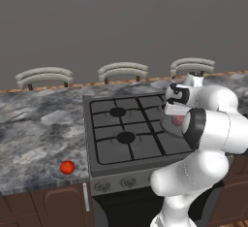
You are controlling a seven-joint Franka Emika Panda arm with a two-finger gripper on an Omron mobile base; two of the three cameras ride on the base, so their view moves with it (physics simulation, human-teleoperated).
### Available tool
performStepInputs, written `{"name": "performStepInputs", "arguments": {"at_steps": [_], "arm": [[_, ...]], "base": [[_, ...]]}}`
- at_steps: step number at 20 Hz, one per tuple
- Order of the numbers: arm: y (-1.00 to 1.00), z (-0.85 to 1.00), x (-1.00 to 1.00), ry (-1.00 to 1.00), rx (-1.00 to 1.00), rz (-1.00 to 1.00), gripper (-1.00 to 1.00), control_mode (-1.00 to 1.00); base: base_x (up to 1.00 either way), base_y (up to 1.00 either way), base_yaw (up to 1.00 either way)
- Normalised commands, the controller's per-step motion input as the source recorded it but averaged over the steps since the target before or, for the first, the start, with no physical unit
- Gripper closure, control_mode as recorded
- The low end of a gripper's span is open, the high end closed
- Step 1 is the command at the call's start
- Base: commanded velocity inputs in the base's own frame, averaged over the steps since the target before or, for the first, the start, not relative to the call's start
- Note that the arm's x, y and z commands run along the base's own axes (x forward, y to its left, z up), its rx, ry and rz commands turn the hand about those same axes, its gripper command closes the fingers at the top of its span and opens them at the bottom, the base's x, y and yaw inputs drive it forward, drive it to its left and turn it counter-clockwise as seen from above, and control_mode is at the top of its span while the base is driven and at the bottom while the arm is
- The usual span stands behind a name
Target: Place the pan on the front right burner on the stove. Then place the tomato and the onion in the pan and turn on the front right burner.
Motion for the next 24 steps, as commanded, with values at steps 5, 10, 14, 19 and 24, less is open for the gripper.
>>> {"name": "performStepInputs", "arguments": {"at_steps": [5, 10, 14, 19, 24], "arm": [[-0.01, -0.05, 0.05, 0.00, 0.00, 0.00, 1.00, -1.00], [0.00, 0.00, 0.00, 0.00, 0.00, 0.00, 1.00, -1.00], [0.00, -0.02, 0.00, 0.00, 0.00, 0.00, -1.00, -1.00], [0.00, 0.00, -0.01, 0.00, 0.00, 0.00, -1.00, -1.00], [0.00, 0.16, -0.17, -0.03, 0.00, 0.00, -1.00, -1.00]], "base": [[0.00, 0.00, 0.00], [0.00, 0.00, 0.00], [0.00, 0.00, 0.00], [0.00, 0.00, 0.00], [0.00, 0.00, 0.00]]}}
